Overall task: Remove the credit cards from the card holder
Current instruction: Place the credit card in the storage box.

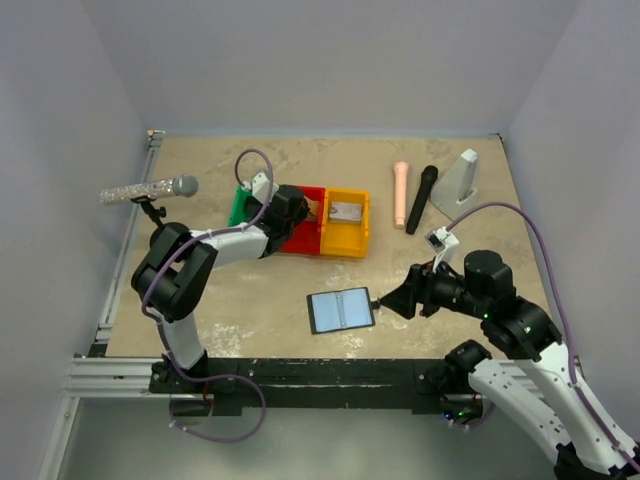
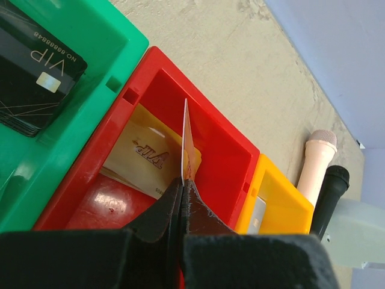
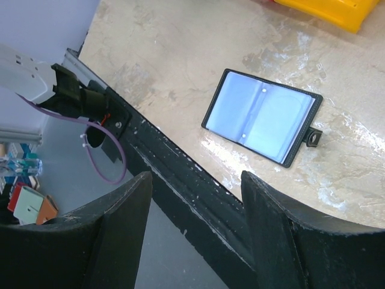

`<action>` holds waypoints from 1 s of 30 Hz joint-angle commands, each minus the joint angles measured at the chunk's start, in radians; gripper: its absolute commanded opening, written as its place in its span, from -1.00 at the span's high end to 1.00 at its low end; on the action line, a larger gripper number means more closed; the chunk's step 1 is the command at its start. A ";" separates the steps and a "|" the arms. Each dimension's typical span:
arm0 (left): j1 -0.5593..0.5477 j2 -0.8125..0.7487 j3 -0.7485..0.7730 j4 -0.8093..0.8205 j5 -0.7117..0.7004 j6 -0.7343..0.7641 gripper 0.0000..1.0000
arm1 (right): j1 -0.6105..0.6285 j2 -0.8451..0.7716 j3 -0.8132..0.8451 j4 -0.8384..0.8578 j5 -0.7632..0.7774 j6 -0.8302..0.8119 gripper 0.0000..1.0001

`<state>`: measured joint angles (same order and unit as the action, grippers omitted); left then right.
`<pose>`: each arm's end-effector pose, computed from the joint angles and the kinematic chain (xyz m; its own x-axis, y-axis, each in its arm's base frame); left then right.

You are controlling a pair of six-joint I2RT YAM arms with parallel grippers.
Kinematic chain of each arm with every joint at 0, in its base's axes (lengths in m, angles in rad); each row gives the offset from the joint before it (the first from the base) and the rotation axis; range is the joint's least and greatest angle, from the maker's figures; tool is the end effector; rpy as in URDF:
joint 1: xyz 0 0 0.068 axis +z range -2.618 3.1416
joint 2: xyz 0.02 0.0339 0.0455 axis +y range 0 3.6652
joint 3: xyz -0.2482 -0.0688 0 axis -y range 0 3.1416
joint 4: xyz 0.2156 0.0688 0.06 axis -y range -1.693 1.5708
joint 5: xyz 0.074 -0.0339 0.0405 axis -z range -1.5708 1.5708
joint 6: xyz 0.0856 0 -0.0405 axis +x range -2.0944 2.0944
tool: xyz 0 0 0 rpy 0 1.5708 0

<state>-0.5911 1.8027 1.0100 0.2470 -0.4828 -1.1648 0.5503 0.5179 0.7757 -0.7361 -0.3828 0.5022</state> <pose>0.3536 -0.1895 0.1659 -0.3209 -0.7646 -0.5589 -0.3311 0.6435 -0.6901 0.0973 0.0972 0.2788 -0.7134 0.0861 -0.6954 -0.4841 0.6569 0.5780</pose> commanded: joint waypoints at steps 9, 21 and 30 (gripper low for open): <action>0.024 0.060 0.064 0.058 0.021 0.025 1.00 | -0.003 0.036 0.005 0.037 0.019 -0.025 -0.29; 0.036 0.050 0.050 0.049 0.047 0.034 0.50 | -0.001 0.056 0.005 0.043 0.012 -0.030 -0.30; 0.040 0.046 0.053 0.021 0.055 0.033 0.30 | -0.001 0.054 0.000 0.046 0.012 -0.027 -0.30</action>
<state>-0.5594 1.8549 1.0420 0.2653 -0.4278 -1.1545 0.5503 0.5713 0.7757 -0.7315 -0.3828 0.4885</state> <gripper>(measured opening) 0.341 0.651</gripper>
